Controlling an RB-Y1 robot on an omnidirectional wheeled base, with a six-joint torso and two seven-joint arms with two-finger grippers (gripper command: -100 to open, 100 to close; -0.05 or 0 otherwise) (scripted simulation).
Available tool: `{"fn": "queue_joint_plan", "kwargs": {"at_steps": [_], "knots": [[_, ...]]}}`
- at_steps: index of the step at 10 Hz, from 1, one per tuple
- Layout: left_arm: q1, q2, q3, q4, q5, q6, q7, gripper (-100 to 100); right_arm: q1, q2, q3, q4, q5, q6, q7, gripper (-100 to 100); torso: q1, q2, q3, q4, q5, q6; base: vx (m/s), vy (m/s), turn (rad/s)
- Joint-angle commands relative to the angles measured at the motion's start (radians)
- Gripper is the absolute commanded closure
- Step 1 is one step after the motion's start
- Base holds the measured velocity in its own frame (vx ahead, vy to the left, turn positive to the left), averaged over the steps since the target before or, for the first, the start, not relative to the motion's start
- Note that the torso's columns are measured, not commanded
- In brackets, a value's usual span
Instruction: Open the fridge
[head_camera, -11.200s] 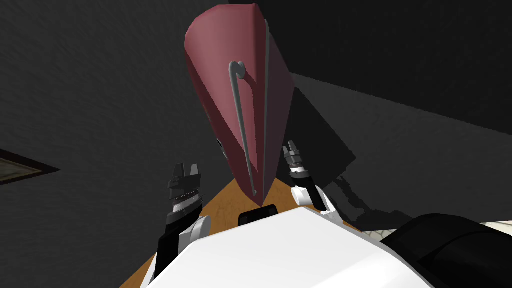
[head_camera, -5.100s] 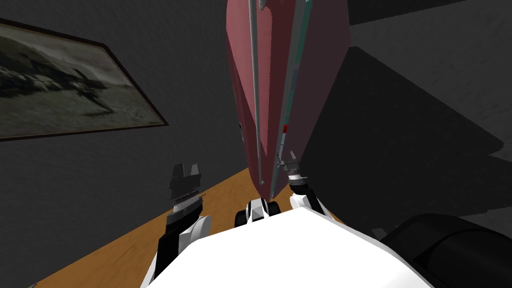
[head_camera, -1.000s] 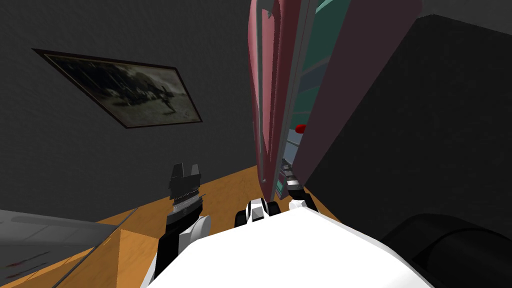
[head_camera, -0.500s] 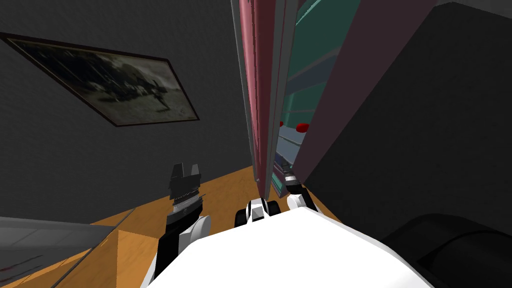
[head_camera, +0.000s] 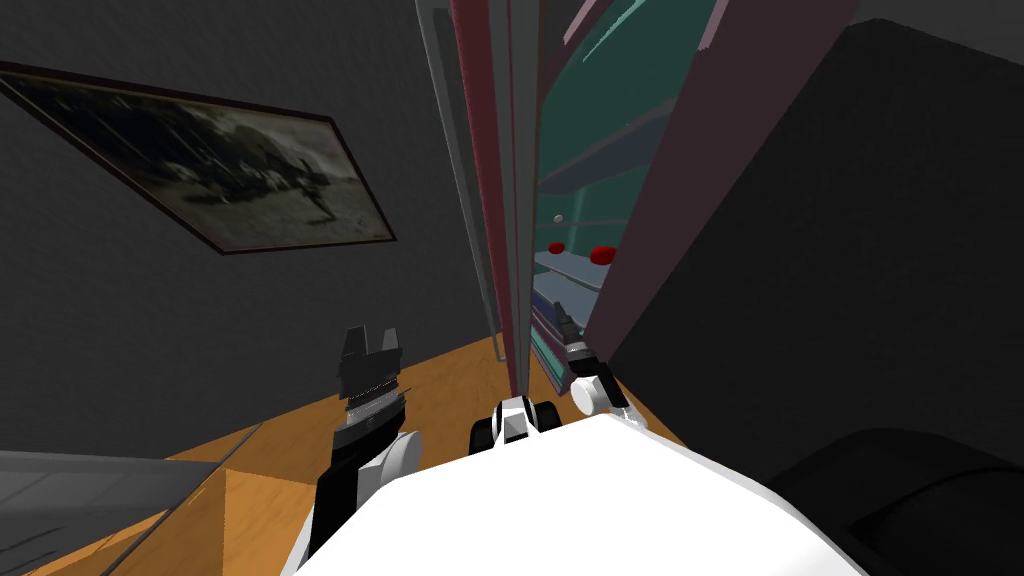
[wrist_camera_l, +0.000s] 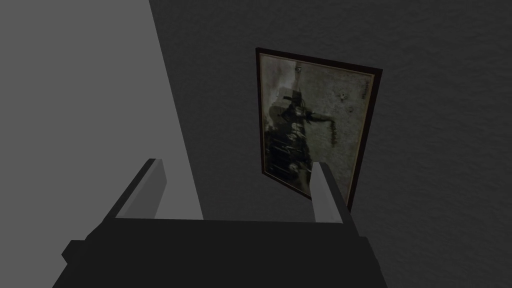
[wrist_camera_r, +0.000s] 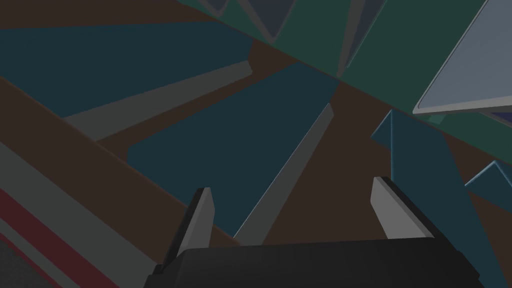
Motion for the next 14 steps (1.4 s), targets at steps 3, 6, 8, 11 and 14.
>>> {"fn": "queue_joint_plan", "kwargs": {"at_steps": [3, 6, 8, 11, 14], "knots": [[0.0, 0.0, 0.0, 0.0, 0.0, 0.0, 0.0, 0, -0.082, 0.0, -0.023, -0.032, 0.015, 0.118, -0.037, -100, 0.0, 0.0, 0.0, 0.0, 0.0, 0.0, 0.005, 0.018, -0.038], [0.0, 0.0, 0.0, 0.0, 0.0, 0.0, 0.0, 0, -0.126, 0.001, -0.036, -0.047, 0.024, 0.184, -0.054, -100, 0.0, 0.001, 0.0, 0.0, 0.0, 0.0, 0.001, 0.014, -0.031], [0.0, 0.0, 0.0, 0.0, 0.0, 0.0, 0.0, 0, -0.173, 0.002, -0.05, -0.064, 0.034, 0.245, -0.071, -100, 0.0, 0.0, 0.0, 0.0, 0.0, 0.0, 0.0, 0.017, -0.045], [0.0, 0.0, 0.0, 0.0, 0.0, 0.0, 0.0, 0, -0.222, 0.004, -0.064, -0.081, 0.044, 0.32, -0.087, -100, 0.0, 0.0, 0.0, 0.0, 0.0, 0.0, 0.003, 0.015, -0.029], [0.0, 0.0, 0.0, 0.0, 0.0, 0.0, 0.0, 0, -0.274, 0.005, -0.08, -0.099, 0.056, 0.393, -0.103, -100, 0.0, 0.0, 0.0, 0.0, 0.0, 0.0, 0.002, 0.015, -0.027]]}}
